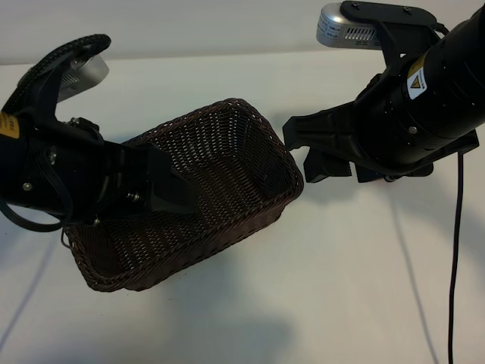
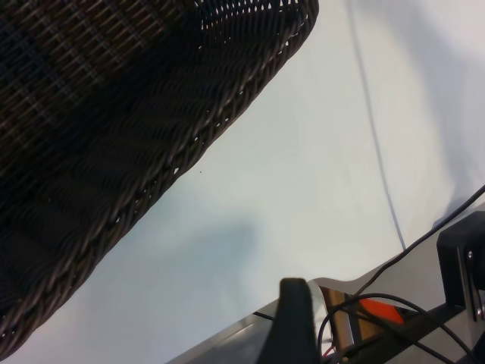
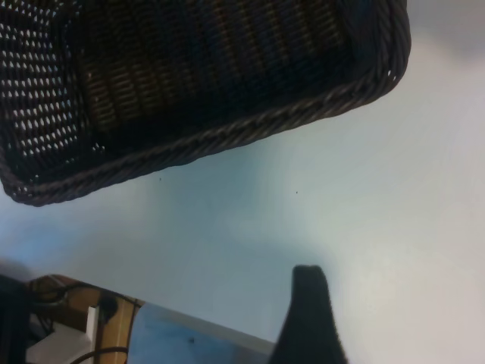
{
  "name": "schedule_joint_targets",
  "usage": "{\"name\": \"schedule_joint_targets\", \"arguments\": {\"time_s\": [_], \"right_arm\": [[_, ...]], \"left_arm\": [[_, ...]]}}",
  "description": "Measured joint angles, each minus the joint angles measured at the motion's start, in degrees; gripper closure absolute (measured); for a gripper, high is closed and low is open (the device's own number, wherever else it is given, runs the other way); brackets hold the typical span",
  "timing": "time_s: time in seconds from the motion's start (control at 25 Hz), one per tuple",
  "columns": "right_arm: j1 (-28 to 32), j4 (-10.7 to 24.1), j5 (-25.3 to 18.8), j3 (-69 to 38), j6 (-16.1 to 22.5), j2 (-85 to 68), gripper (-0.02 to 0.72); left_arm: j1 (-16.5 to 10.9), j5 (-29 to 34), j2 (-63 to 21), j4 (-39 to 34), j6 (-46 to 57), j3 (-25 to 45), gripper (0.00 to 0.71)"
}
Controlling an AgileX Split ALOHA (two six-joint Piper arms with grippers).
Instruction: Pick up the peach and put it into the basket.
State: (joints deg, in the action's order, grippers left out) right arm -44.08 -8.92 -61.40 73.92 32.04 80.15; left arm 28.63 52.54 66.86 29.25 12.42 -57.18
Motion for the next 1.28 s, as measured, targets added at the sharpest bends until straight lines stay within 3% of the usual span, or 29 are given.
{"name": "schedule_joint_targets", "arguments": {"time_s": [1.28], "right_arm": [[0.0,0.0,0.0,0.0,0.0,0.0,0.170]], "left_arm": [[0.0,-1.3,0.0,-0.8,-1.7,0.0,0.123]]}}
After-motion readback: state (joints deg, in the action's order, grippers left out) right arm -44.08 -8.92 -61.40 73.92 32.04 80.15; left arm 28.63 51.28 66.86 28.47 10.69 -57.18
